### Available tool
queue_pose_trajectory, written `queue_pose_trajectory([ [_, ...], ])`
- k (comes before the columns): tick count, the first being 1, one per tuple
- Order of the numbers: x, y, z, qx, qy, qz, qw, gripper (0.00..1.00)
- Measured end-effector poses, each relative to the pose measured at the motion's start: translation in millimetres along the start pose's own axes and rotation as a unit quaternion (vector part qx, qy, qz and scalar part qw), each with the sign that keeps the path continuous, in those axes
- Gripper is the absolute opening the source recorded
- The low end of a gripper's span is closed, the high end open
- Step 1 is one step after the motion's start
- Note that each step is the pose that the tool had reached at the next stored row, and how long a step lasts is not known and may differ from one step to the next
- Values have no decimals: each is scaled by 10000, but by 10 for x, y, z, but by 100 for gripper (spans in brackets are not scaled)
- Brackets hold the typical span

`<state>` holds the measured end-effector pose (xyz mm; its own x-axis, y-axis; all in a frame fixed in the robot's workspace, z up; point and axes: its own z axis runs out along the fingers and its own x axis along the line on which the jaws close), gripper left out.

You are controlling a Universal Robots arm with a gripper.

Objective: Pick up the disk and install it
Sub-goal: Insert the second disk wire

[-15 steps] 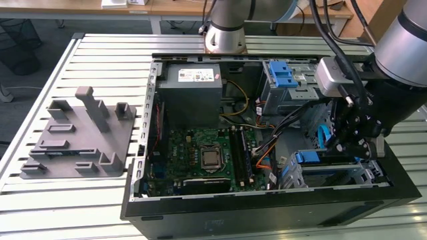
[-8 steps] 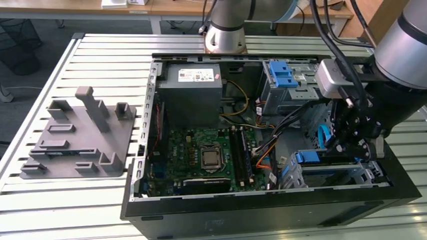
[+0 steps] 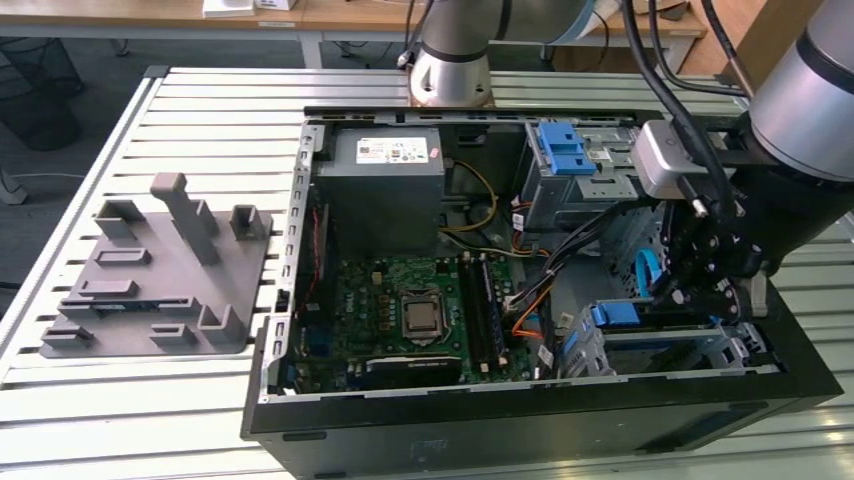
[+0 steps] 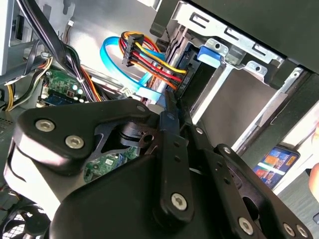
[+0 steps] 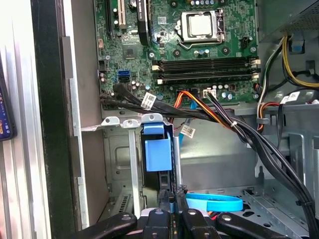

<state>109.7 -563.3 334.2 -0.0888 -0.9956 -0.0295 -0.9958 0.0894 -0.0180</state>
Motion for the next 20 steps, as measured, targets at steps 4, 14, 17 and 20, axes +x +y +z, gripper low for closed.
queue_pose_trajectory([
  [4, 7, -6, 14, -2, -7, 0, 10000, 16],
  [14, 20, -8, 31, -1, -7, 0, 10000, 17],
  [17, 20, -8, 32, -2, -8, 0, 10000, 23],
  [20, 21, -8, 22, -2, -6, 0, 10000, 23],
])
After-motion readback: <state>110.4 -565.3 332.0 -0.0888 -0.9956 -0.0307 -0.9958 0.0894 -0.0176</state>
